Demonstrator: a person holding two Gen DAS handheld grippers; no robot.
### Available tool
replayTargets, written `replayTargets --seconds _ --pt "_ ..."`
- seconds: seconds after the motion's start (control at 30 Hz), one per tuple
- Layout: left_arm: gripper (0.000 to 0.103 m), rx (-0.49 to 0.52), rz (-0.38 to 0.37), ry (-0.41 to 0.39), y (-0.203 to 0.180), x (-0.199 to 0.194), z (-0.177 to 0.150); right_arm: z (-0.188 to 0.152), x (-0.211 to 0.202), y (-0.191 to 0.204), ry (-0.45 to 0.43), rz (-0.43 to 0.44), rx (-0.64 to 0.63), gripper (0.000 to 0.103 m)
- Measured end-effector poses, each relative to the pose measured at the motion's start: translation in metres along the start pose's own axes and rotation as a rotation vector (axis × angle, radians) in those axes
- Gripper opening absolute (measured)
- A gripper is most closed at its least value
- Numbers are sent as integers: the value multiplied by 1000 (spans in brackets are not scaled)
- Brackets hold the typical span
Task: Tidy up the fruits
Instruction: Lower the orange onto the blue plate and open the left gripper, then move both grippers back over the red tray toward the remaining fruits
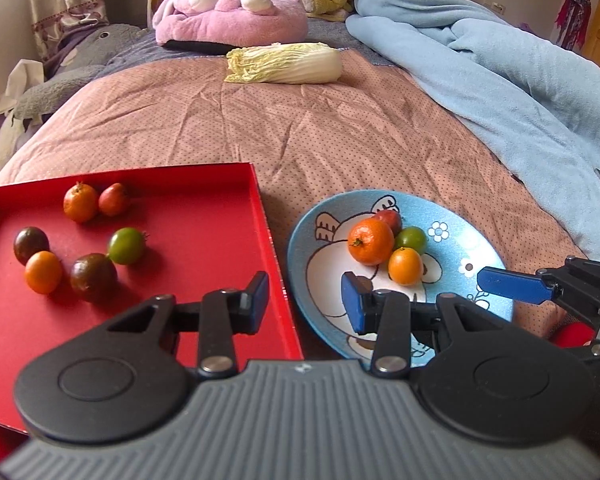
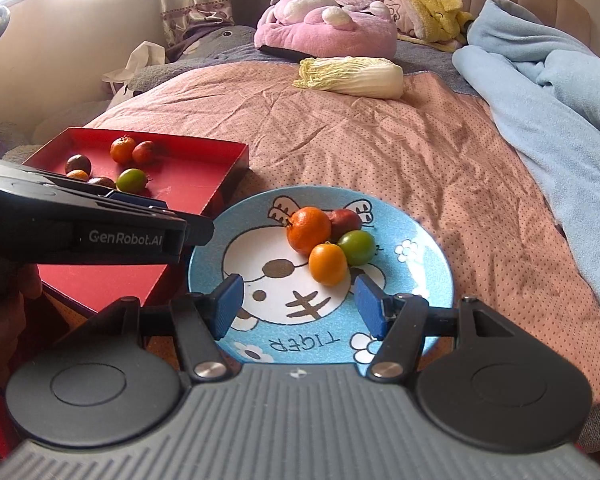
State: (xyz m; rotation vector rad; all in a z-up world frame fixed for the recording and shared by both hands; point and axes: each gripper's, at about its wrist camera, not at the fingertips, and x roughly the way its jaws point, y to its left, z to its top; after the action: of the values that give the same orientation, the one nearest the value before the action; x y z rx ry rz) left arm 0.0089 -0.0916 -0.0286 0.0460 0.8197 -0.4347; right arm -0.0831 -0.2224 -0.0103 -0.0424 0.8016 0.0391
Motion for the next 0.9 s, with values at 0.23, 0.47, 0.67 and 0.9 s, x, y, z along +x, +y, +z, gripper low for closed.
replayTargets --seconds 0.23,0.47,0.67,0.9 --pt "43 -56 54 -9 32 -7 0 16 4 29 -11 48 -66 67" --pt "43 -105 88 -16 59 -14 -2 29 10 55 -8 88 -120 67" --pt "43 -134 113 -26 78 -20 -4 39 18 74 -7 124 -156 67" --pt "43 -189 160 -30 112 -25 -10 52 35 92 -2 173 -178 67"
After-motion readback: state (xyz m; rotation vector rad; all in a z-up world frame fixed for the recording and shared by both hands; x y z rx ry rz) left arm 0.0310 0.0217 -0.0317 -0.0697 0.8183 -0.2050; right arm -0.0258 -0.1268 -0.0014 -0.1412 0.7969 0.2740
